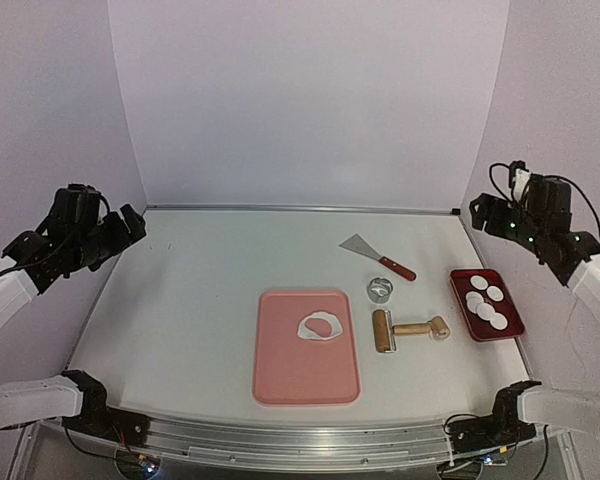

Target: Roll out the dumpling wrappers from the dough

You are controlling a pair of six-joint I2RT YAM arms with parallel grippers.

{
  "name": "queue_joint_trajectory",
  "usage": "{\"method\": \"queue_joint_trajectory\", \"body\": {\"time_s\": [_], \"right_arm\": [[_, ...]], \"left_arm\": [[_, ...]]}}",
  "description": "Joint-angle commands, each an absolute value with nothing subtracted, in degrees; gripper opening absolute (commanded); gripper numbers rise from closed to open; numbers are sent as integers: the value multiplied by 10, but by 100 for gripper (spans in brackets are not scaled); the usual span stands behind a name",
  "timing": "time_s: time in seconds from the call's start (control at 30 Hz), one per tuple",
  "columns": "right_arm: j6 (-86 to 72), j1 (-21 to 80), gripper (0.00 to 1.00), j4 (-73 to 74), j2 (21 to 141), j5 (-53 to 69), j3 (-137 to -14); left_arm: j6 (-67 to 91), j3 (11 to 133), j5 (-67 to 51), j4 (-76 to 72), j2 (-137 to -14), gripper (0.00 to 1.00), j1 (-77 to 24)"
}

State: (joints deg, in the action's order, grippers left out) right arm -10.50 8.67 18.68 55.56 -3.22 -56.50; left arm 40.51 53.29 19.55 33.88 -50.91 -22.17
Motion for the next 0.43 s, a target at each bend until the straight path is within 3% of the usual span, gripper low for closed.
{"method": "queue_joint_trajectory", "body": {"time_s": [0.0, 0.17, 0.4], "right_arm": [[-105, 87, 90, 164, 492, -58, -473], [-136, 87, 91, 170, 419, -55, -418], [-111, 87, 92, 193, 411, -48, -432]], "left_arm": [[407, 528, 225, 386, -452, 100, -219], [398, 513, 228, 413, -406, 100, -219], [395, 528, 244, 456, -399, 99, -219]]}}
